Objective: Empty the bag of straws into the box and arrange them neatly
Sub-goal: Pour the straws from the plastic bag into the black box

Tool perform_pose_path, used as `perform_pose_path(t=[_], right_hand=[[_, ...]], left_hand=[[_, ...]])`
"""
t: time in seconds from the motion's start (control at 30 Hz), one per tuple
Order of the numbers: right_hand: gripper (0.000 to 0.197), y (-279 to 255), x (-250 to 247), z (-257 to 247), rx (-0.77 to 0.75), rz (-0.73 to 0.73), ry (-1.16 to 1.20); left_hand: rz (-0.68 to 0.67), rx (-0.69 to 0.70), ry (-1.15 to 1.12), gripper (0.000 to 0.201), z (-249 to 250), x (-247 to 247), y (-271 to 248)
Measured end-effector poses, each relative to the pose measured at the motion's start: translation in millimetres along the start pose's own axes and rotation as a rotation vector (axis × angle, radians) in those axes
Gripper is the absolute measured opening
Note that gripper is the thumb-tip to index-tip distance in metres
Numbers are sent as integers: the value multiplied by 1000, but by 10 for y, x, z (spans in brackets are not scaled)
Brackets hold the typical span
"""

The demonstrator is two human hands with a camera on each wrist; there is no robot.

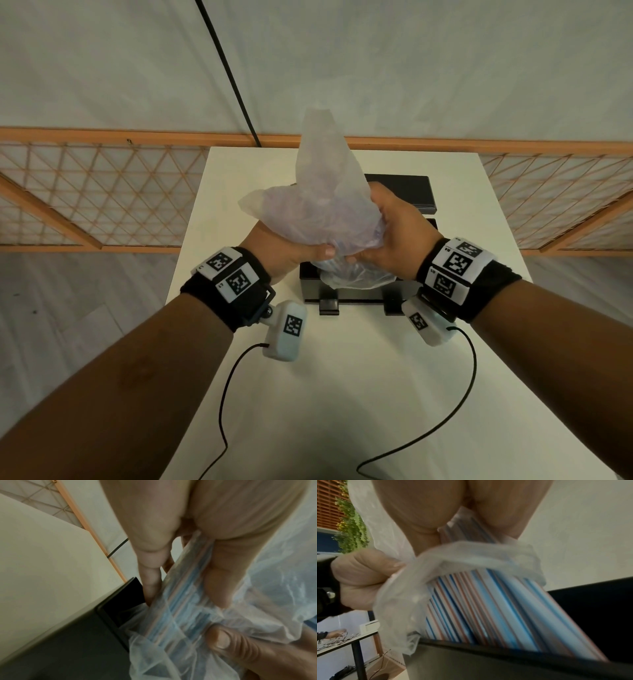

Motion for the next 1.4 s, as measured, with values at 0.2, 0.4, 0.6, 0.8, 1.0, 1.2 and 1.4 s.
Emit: perform_pose_path(t=[0.2, 0.4, 0.6, 0.8, 1.0, 1.2, 1.4], right_hand=[[68, -6, -20, -126, -37, 2, -28], [63, 83, -35, -294, -106, 17, -76], [71, 26, 46, -315, -118, -54, -79], [92, -28, -37, -211, -66, -59, 29], [75, 10, -77, -254, -64, -44, -9], [87, 43, -248, -309, -36, 19, 119], [20, 154, -486, -440, -63, 170, 62]], left_hand=[[-27, -30, -55, 116, -24, -36, -12], [-98, -35, -144, 87, -27, -51, -29], [-25, -8, -25, 83, -1, -106, -106], [-97, 78, -344, 116, 281, -30, -210], [66, 128, -362, 74, 398, 64, -141], [95, 146, -307, 72, 484, 131, -102], [-151, 121, -485, 130, 549, 284, -136]])
Point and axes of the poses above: each hand's wrist, its own y-axis towards the middle knuckle, its own x-axis out of the palm, z = x × y, the point moved 6 cm from there along y, towards the middle knuckle, and after that the axes turned 14 degrees about -y, right-handed, at the moved point
